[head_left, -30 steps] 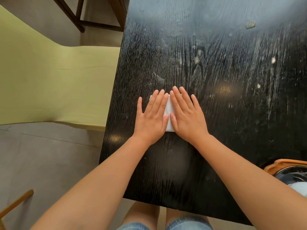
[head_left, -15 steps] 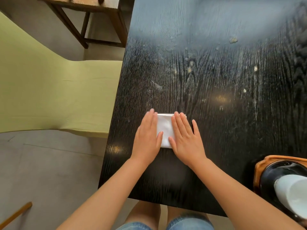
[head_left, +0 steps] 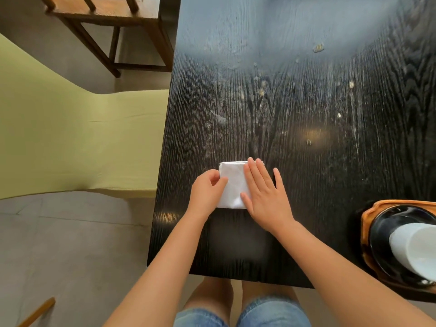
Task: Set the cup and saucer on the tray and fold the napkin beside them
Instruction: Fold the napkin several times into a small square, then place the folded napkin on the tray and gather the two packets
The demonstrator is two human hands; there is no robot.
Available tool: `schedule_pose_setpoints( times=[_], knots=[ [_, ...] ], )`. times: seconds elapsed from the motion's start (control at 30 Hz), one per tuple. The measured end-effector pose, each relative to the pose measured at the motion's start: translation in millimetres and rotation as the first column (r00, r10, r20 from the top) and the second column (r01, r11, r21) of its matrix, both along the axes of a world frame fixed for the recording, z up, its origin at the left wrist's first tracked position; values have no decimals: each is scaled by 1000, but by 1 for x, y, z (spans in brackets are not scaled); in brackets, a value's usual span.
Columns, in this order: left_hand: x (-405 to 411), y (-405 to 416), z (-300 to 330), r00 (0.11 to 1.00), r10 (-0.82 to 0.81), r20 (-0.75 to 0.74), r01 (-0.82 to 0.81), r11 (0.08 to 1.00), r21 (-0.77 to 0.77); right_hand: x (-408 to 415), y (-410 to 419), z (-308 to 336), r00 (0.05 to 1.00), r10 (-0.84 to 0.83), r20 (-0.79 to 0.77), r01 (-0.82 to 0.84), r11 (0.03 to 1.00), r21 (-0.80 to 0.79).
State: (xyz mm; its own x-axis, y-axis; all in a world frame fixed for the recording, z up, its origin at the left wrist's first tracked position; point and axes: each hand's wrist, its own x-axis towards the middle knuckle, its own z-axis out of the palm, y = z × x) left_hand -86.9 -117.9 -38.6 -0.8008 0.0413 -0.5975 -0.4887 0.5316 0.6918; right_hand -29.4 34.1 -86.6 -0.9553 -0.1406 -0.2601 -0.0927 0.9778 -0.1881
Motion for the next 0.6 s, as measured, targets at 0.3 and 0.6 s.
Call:
schedule_pose_setpoints(
  times=[0.3, 0.6],
  knots=[
    [-4, -11, 49, 999, 2, 35, -14, 941, 339, -11, 5, 74, 564, -557, 610, 789, 145, -597],
    [-21, -16, 126, 969, -175, -172, 230, 894, 384, -15, 32, 162, 592, -371, 716, 744, -90, -662]
  ],
)
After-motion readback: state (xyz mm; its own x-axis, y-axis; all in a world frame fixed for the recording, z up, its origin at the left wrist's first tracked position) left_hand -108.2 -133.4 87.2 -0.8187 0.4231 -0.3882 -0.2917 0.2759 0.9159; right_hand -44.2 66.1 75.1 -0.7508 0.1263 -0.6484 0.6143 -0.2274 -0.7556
